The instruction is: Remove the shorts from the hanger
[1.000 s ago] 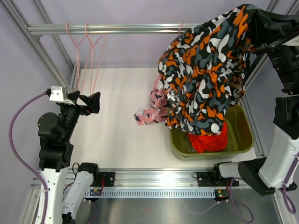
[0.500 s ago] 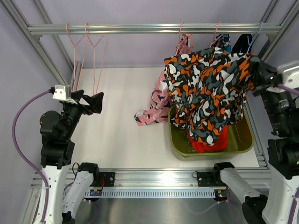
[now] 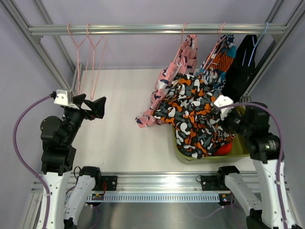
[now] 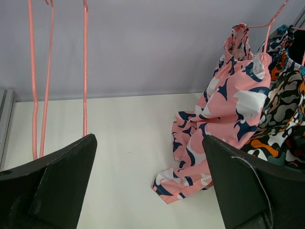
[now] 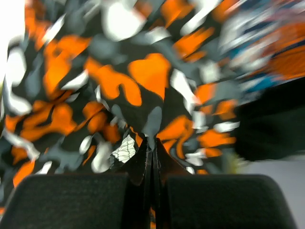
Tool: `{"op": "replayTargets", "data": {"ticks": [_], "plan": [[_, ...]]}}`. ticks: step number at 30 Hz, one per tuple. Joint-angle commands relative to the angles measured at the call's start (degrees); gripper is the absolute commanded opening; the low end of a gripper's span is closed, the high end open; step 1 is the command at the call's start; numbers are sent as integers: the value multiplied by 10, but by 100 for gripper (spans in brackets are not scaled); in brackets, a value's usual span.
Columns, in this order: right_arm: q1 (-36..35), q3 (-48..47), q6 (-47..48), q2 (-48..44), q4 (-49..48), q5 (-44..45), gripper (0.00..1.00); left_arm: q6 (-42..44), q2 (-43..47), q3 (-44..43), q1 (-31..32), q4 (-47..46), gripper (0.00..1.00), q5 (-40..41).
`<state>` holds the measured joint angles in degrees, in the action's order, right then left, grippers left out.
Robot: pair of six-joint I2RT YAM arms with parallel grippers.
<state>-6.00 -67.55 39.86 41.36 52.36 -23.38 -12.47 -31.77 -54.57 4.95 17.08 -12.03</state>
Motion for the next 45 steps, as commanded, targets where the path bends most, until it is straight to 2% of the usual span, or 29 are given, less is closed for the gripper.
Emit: {"op": "replayTargets", "data": {"ticks": [1,6,12,14,18,20,22,23,25,26,29,34,36,38,39,40,41,45], "plan": [[1,61,85,50,58,-40,0,3,11,2,-2,-14,99,-13],[1,129,143,152,71,-41,0,7,20,-4,-2,3,99,-5],[1,175,174,304,34,58,0,3,25,-1,-2,10,99,-2],[1,190,191,319,19,95,0,4,25,-2,-2,11,99,2],[1,229,229,314,-18,111,0,9,23,-5,-2,13,99,9],[1,223,238,315,-9,93,15,10,22,-5,-2,11,99,10],[1,181,252,302,55,62,25,10,17,-6,-2,10,99,10],[2,161,254,289,73,22,36,12,15,-10,-2,11,99,11],[3,97,273,242,137,-17,52,16,11,-13,-2,11,99,12],[3,75,276,227,150,-45,65,17,10,-14,-2,11,99,12],[3,-18,299,192,218,-70,74,19,7,-13,-2,7,99,13],[4,-121,304,209,276,-105,76,18,-1,-12,-2,-5,99,7],[5,-168,279,219,254,-141,78,19,-4,-12,-2,-7,99,5],[3,-185,235,224,213,-190,99,19,-4,-11,-2,-10,99,5],[2,-175,213,220,139,-203,99,18,-5,-10,-2,-11,99,3],[-1,-159,149,215,81,-206,99,17,-5,-8,-2,-12,99,2],[-13,-137,119,208,-33,-170,100,17,-6,-8,-2,-13,99,1],[-140,-51,153,197,-150,-77,100,10,-1,-12,-2,-6,99,-4]]}}
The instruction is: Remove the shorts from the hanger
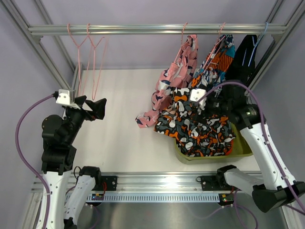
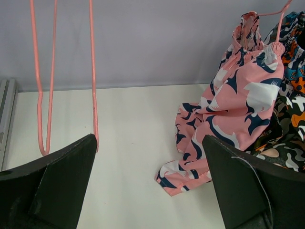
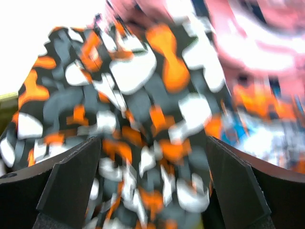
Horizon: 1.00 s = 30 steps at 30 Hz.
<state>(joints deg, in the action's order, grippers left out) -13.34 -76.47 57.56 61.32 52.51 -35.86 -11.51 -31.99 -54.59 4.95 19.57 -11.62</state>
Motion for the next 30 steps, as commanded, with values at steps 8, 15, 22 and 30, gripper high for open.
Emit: {"op": "replayTargets", "data": {"ticks": [8,15,22,30], "plan": [[-148,103,76,49,-252,174,100,-29,37,11,-2,-24,99,-2],[-150,95,146,78,-202,183,91,-33,44,21,-2,-23,99,5],[-150,24,63,113,-154,181,25,-28,31,16,-2,-28,99,-2],[-149,-19,-22,26,-77,72,0,-24,29,18,-2,-28,99,-1]]}}
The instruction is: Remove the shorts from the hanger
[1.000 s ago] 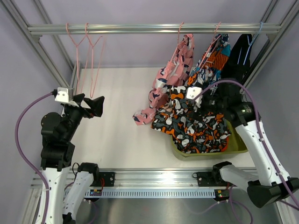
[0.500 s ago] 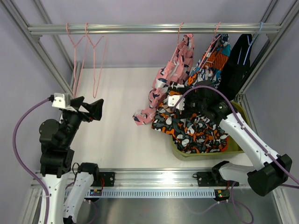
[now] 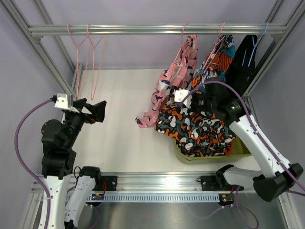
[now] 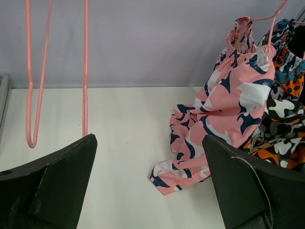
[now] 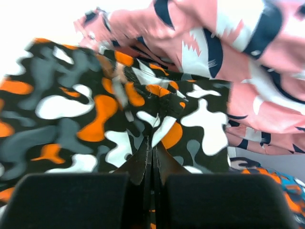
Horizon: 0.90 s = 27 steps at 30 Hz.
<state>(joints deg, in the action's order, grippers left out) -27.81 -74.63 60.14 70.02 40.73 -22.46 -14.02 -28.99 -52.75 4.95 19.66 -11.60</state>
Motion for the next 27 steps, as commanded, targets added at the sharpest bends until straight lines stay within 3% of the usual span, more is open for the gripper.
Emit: {"op": "replayTargets", "data": {"ticks": [1,5,7,8,11,16,20,27], "plan": [[-3,-44,-52,-70,57,-66,0,2,-1,0,-2,-27,99,-1],[22,-62,-52,-102,212,-54,0,5,3,-2,-2,-25,99,2],[64,-31,5,-118,265,-55,0,7,4,1,-2,-26,99,4],[119,16,28,-141,297,-49,0,7,4,3,-2,-29,99,5],[186,119,107,-168,336,-9,0,9,3,10,-2,-40,99,-2],[193,247,100,-175,294,34,0,6,-14,6,-2,-63,99,-39],[193,337,82,-84,219,77,0,4,-18,-6,-2,-75,99,-83],[193,312,-5,113,82,123,0,-48,-35,-27,-1,-97,99,-151]]}}
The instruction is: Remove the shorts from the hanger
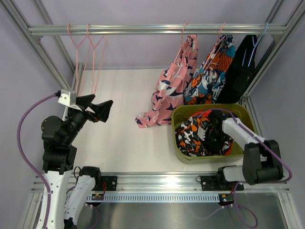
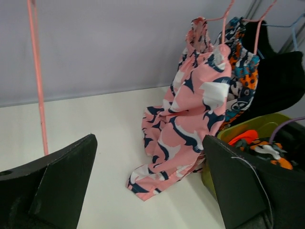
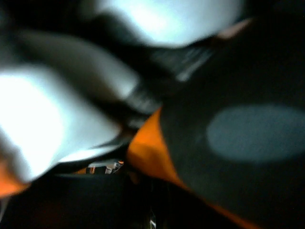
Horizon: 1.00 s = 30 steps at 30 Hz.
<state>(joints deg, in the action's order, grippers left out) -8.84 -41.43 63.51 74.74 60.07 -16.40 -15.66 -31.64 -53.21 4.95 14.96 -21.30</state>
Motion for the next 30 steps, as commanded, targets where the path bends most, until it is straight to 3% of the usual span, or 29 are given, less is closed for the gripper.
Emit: {"op": "replayTargets", "data": {"ticks": [1,9,12,13,17,23,30], "plan": [[3,-34,-47,107,-129,76,0,-39,-12,-21,-1,-62,99,-59],[-3,-36,-57,191,-189,109,1,-125,-62,-22,14,-123,99,-77],[-6,-40,-62,191,-180,107,13,-119,-88,-35,43,-121,99,-59],[-7,-44,-64,173,-174,103,23,-112,-97,-38,62,-121,99,-46],[-5,-95,-118,85,-120,54,44,-101,-147,-72,110,-110,99,-21],[-5,-216,-182,-5,-39,26,50,-97,-232,-123,158,-102,99,11],[-2,-258,-132,-85,41,-43,64,-85,-316,-203,191,-112,99,10]]}}
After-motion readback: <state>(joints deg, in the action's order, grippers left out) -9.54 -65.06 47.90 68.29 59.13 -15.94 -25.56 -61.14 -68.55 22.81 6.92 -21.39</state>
